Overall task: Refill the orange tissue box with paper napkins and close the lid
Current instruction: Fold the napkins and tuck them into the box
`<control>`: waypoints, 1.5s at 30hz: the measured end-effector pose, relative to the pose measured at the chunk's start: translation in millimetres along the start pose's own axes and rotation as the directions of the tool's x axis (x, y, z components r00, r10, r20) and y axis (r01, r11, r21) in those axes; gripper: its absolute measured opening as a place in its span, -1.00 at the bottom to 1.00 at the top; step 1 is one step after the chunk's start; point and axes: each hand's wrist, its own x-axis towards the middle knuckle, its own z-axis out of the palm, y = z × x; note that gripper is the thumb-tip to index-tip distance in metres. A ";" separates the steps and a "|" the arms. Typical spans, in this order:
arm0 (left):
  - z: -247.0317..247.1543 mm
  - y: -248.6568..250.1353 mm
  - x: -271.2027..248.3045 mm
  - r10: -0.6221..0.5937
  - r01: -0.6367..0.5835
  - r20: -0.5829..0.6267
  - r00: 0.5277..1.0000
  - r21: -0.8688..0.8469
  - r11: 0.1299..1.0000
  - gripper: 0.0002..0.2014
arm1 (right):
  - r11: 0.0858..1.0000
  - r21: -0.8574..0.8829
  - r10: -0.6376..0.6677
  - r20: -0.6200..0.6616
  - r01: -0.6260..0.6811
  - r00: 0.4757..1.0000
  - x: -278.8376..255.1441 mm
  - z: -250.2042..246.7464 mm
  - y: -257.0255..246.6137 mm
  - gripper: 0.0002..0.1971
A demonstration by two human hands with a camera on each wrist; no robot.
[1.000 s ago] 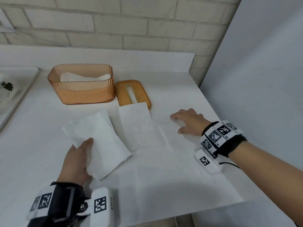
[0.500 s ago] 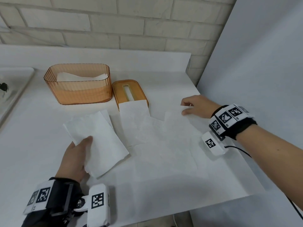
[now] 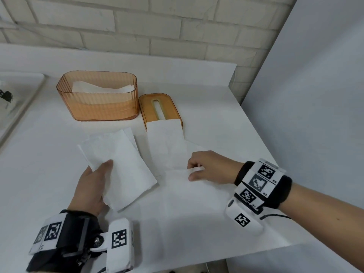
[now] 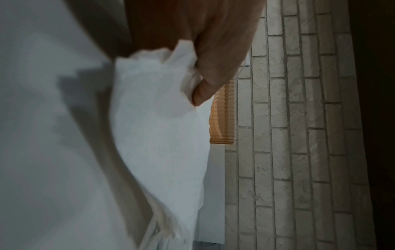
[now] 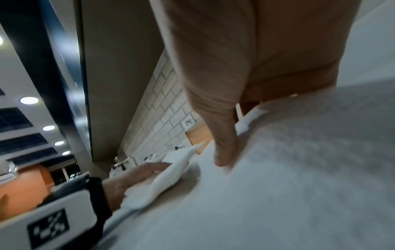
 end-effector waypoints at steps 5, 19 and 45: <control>-1.1 -0.7 5.2 -0.002 0.002 -0.023 1.000 0.014 1.000 -0.87 | 0.992 -0.127 -0.017 -0.105 0.004 0.994 -1.6 13.4 6.0 -0.61; 0.6 -0.1 6.4 0.004 -0.003 -0.037 0.999 0.010 1.000 -0.86 | 0.992 -0.122 -0.007 -0.116 -0.008 0.993 -6.8 18.5 6.5 -0.66; 0.0 -1.9 8.4 0.012 -0.010 -0.062 0.998 0.030 1.000 -0.90 | 0.906 0.423 0.010 -0.004 -0.008 1.000 -16.8 -45.7 16.1 -0.77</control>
